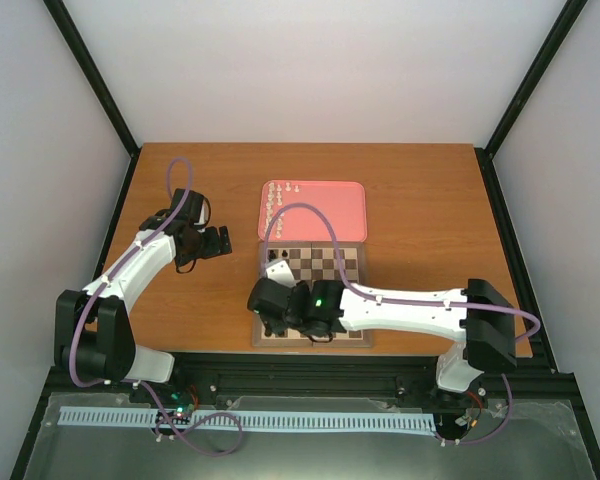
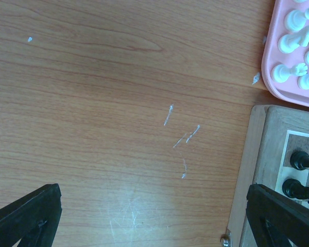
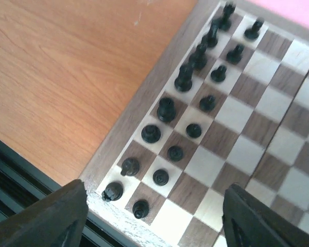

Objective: Set up the chess pieces on the board
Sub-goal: Reset both arms

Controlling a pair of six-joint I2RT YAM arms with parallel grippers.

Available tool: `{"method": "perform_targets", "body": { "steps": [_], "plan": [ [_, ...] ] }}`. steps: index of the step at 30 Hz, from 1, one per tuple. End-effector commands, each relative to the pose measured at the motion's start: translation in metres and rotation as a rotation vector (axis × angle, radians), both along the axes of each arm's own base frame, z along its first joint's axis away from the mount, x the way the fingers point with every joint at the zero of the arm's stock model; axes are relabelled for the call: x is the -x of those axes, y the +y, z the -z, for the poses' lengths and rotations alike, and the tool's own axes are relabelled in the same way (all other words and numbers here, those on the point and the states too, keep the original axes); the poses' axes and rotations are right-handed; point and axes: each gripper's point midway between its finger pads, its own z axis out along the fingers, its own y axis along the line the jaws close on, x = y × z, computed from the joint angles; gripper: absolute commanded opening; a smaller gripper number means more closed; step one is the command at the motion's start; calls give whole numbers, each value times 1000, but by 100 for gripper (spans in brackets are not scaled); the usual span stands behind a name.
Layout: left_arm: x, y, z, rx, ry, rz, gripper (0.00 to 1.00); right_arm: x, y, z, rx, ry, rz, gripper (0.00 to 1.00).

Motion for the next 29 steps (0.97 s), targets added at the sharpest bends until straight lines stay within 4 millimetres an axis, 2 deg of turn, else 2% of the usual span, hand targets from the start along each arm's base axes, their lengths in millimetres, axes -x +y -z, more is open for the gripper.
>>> {"method": "perform_targets", "body": {
  "steps": [1,2,5,11,14,18,24,29],
  "plan": [
    [-12,-1,-15,5,-48,4,100,-24,-25,-45,34,-82,102,96],
    [-13,-1,-16,6,-51,3,100,-30,-31,-51,33,-87,123,99],
    [-14,-2,-21,12,-59,5,100,-54,-56,-66,9,-81,213,100],
    [-14,-6,-29,34,-66,15,100,-124,-122,-94,-58,-76,378,100],
    [-12,-6,-31,32,-64,17,100,-150,-141,-106,-26,-120,407,100],
    [-12,-6,-34,32,-66,19,100,-173,-152,-113,43,-168,424,100],
    [-14,-6,-40,29,-72,29,100,-192,-150,-84,105,-88,412,100],
    [-13,-4,-50,18,-91,32,100,-198,-147,-80,96,-94,405,100]
  ]
}}
